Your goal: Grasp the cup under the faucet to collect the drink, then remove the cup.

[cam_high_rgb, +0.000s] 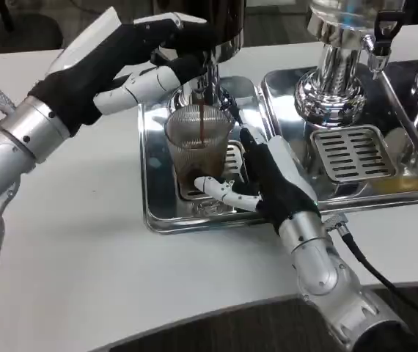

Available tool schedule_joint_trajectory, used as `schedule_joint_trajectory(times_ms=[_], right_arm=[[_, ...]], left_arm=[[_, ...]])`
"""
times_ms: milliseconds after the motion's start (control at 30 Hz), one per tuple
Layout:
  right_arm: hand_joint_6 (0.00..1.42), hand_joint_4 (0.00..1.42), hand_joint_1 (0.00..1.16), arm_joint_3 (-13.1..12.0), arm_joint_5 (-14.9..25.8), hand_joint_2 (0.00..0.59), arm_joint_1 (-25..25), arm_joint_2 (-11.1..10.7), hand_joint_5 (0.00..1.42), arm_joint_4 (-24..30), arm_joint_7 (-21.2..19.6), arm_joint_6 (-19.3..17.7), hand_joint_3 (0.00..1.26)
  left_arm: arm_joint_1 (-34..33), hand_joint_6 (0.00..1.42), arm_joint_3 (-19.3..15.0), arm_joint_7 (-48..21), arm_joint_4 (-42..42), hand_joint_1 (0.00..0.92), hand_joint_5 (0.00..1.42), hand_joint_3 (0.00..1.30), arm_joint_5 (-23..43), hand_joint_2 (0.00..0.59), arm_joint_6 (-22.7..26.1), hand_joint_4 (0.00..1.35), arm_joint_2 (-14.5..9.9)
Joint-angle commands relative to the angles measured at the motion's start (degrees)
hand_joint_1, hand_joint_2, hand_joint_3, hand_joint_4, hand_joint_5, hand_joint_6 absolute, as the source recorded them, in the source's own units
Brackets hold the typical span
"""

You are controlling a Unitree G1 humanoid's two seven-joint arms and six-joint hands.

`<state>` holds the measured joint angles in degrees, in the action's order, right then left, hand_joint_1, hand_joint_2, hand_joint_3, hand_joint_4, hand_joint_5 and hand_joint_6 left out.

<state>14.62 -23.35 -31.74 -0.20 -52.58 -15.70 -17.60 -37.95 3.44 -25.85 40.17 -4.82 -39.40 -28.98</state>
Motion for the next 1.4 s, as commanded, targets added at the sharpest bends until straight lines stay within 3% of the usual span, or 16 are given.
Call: schedule_joint_trajectory(times_ms=[33, 467, 600, 1000, 1133, 1400], right_arm=[[0.16, 0.0, 0.6, 0.27, 0.2, 0.172, -1.72, 1.07, 0.0, -2.44, -0.78, -0.83, 0.0], [0.16, 0.0, 0.6, -0.15, 0.74, 0.172, -3.53, 1.78, 0.0, -6.21, -1.86, -1.54, 0.0], [0.16, 0.0, 0.6, -0.39, 0.95, 0.171, -3.76, 1.95, 0.0, -6.64, -1.73, -1.88, 0.0], [0.16, 0.0, 0.58, -0.39, 1.42, 0.174, -3.88, 2.35, 0.02, -7.01, -2.0, -1.9, 0.0], [0.16, 0.0, 0.58, -0.43, 1.46, 0.174, -3.9, 2.43, 0.02, -7.02, -2.22, -1.92, 0.0], [0.16, 0.0, 0.58, -0.42, 1.64, 0.174, -4.23, 2.64, 0.02, -7.44, -1.91, -2.32, 0.0]], left_arm=[[1.27, 0.58, 0.45, -1.28, -0.82, 0.0, 0.34, 0.34, -0.27, 0.082, 0.17, 0.33, -0.29], [1.61, 0.58, 0.52, -0.89, -1.52, 0.0, 0.34, 0.34, -0.56, 0.078, 0.53, 0.33, -0.11], [2.04, 0.58, -0.98, 1.26, -2.09, 0.0, 0.35, 0.33, -0.18, 0.075, 1.0, 0.33, -0.13], [-0.17, 0.58, -4.64, 7.23, -0.34, 0.0, 0.36, 0.33, -1.99, 0.067, 3.34, 0.33, -3.18], [-1.14, 0.53, -3.68, 7.7, -0.2, 0.0, 0.31, 0.32, -5.1, 0.058, 4.67, 0.29, -5.04], [-0.12, 0.42, -2.82, 8.69, 0.54, 0.0, 0.22, 0.27, -8.44, 0.058, 5.52, 0.22, -5.96]])
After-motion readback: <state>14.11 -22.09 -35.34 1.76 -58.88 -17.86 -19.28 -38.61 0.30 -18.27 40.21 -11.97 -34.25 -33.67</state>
